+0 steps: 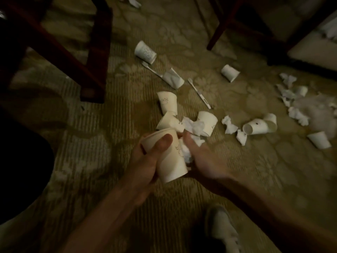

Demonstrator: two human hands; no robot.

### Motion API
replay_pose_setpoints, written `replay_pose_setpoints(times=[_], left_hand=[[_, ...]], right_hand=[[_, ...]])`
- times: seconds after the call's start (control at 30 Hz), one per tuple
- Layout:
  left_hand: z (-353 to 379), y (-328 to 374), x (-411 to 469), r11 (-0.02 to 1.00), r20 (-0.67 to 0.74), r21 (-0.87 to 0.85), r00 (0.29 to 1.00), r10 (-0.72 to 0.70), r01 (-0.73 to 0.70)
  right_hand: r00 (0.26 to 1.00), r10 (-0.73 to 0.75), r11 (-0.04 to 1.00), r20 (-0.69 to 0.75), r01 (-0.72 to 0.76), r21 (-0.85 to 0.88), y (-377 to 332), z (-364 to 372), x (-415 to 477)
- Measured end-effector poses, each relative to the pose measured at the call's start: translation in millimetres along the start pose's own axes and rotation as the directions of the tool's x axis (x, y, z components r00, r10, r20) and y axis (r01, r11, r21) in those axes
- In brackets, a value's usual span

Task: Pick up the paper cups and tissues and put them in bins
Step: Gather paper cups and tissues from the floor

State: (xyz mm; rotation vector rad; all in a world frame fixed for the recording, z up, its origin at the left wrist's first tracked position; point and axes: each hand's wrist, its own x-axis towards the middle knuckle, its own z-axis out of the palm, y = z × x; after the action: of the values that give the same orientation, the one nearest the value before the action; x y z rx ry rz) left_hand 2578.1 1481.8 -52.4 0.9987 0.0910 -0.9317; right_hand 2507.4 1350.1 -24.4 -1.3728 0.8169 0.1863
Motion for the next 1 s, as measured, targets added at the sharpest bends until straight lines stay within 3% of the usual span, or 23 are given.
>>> replay_pose_setpoints(times=[0.17,0.37,0.43,0.53,0.6,0.67,0.8,1.0], left_hand=[[-22.0,-17.5,16.2,0.992,-0.018,0.123,0.999,-0.028,0.030],[-23.5,-26.3,37.1,0.975,-0.057,0.215,0.998,-0.037,0.049],[-19.5,-24.3,43.0,0.970,-0.083,0.234,0.995,-0.052,0.071],[-9.0,-17.2,54.1,0.975,-0.121,0.173,0.985,-0.120,0.140],[-1.2,-9.7,62.9,0.968,-0.098,0.148,0.977,-0.190,0.204],[4.3,-5.1,71.7,0.955,-0.080,0.173,0.970,-0.229,0.239],[19.3,1.9,80.1,0.925,-0.056,0.293,0.970,-0.235,0.241],[44.7,31.9,95.1,0.857,-0.055,0.460,0.970,-0.235,0.234]], right_hand=[[0.997,0.067,0.995,-0.048,-0.071,-0.069,12.2,0.5,18.3],[0.993,-0.059,0.933,-0.102,0.019,-0.359,12.4,-26.9,57.6],[0.971,-0.189,0.791,-0.144,0.064,-0.609,10.0,-50.1,78.5],[0.918,-0.393,0.349,-0.046,0.103,-0.931,2.7,-91.5,119.9],[0.910,-0.411,0.072,0.047,0.084,-0.994,-1.5,-112.7,150.2],[0.938,-0.335,-0.073,0.089,0.069,-0.995,-3.4,-125.0,174.0],[0.953,-0.238,-0.212,0.187,0.137,-0.967,6.9,-129.2,194.3],[0.901,-0.324,-0.111,0.288,0.267,-0.957,17.5,-138.3,205.7]])
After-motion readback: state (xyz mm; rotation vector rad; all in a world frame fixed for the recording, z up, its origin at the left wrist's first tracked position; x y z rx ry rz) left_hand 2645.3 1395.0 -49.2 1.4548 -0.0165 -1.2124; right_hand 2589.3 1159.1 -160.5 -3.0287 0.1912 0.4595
